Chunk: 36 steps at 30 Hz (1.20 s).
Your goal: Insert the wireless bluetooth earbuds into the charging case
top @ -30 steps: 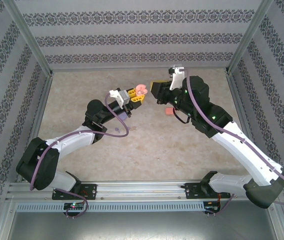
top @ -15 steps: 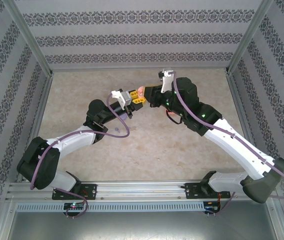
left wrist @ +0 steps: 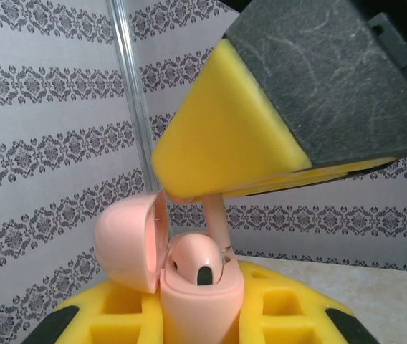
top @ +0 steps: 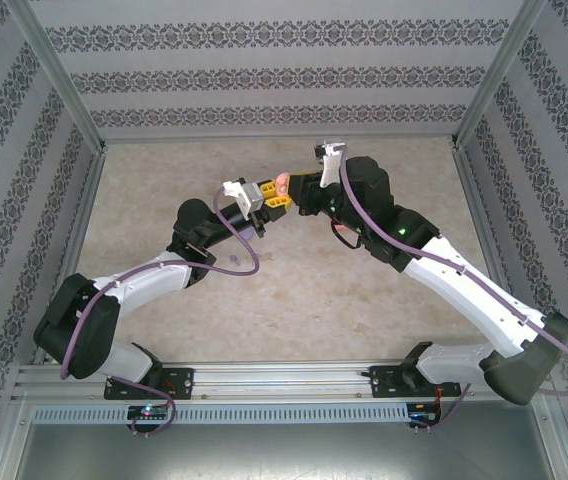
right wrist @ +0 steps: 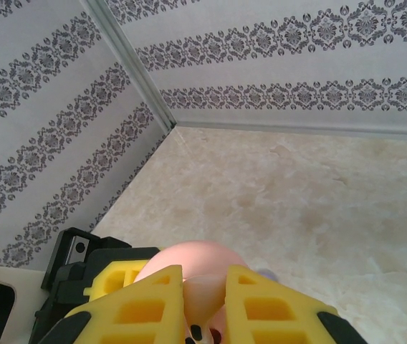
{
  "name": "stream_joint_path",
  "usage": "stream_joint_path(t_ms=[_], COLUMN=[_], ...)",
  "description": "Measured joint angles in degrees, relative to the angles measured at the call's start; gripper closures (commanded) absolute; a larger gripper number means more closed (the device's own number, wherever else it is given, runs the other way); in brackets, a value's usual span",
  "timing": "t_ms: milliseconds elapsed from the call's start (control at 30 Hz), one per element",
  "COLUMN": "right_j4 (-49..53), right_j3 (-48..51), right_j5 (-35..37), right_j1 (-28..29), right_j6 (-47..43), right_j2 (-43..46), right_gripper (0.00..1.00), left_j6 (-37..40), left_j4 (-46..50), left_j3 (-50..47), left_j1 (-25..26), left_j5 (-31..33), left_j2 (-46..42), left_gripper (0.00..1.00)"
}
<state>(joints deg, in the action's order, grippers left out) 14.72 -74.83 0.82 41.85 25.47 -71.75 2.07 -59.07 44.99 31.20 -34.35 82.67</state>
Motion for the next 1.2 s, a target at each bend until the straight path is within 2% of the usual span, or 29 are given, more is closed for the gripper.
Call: stream_joint_path(t_ms=[933,1033,1133,1200], right_j4=[-1.8,-1.8,-1.5,-0.9], right_j3=[3.8,3.8,3.7,3.4], right_j5=[0.4,0.7,1.6,2.4], right_j1=[0.0,0.0,0.0,-0.2], right_j6=[-3.1,-2.9,-2.2,-1.4], right_j2=[0.0,0.0,0.0,0.2], right_gripper=[0.83,0.74,0.53,0.46], left_j6=[-0.2,-0.2,-0.2,-0.2], left_j4=[3.4,3.4,3.4,3.2], left_j3=[0.0,0.0,0.0,0.0], left_j1=[0.3,0.3,0.3,0.4], left_j5=[0.3,0.3,0.3,0.3], left_j2=[0.0,0.0,0.0,0.0], left_gripper=[1.0,1.0,1.0,1.0])
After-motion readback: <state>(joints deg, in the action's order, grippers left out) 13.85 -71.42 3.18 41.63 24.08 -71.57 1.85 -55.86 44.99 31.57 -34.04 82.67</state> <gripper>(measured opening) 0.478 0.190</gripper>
